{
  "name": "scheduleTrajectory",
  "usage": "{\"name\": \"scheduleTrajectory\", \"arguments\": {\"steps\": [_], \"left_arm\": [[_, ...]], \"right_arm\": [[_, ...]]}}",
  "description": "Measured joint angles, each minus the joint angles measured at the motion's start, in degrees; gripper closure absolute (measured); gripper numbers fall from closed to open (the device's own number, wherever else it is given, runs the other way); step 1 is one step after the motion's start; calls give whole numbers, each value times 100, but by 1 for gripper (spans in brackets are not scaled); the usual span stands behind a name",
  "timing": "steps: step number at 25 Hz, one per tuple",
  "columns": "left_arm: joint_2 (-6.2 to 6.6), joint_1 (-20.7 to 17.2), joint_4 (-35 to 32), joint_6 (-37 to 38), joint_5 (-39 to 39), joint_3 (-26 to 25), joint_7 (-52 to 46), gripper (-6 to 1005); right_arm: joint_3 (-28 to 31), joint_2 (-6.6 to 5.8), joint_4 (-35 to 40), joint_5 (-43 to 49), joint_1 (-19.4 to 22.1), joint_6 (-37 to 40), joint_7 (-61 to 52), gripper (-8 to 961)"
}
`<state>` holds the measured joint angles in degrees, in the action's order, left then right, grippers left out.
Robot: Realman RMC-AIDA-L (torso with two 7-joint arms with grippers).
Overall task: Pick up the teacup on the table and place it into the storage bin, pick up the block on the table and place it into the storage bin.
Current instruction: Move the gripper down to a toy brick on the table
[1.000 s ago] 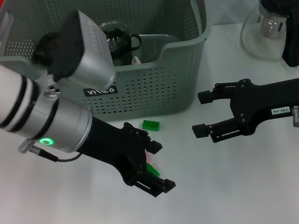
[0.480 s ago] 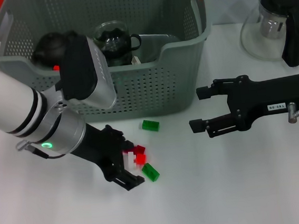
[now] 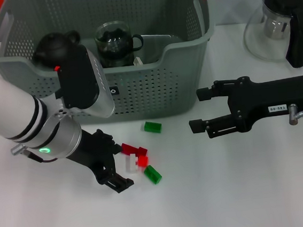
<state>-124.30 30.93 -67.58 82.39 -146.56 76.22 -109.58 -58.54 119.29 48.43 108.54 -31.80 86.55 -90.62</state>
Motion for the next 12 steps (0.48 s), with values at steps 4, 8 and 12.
{"name": "scheduleTrajectory", "arguments": {"steps": [4, 8, 12], "left_arm": [[-12, 6, 47, -128, -62, 120, -89, 137], [-18, 73, 165, -172, -155, 195, -170, 144], [-17, 89, 182, -162, -164, 229, -201, 151]], "right_arm": [[4, 3, 0, 0, -2, 10, 0, 42], [4, 6, 0, 1, -2, 26, 0, 41], [2, 6, 0, 0, 6, 32, 0, 41]]}}
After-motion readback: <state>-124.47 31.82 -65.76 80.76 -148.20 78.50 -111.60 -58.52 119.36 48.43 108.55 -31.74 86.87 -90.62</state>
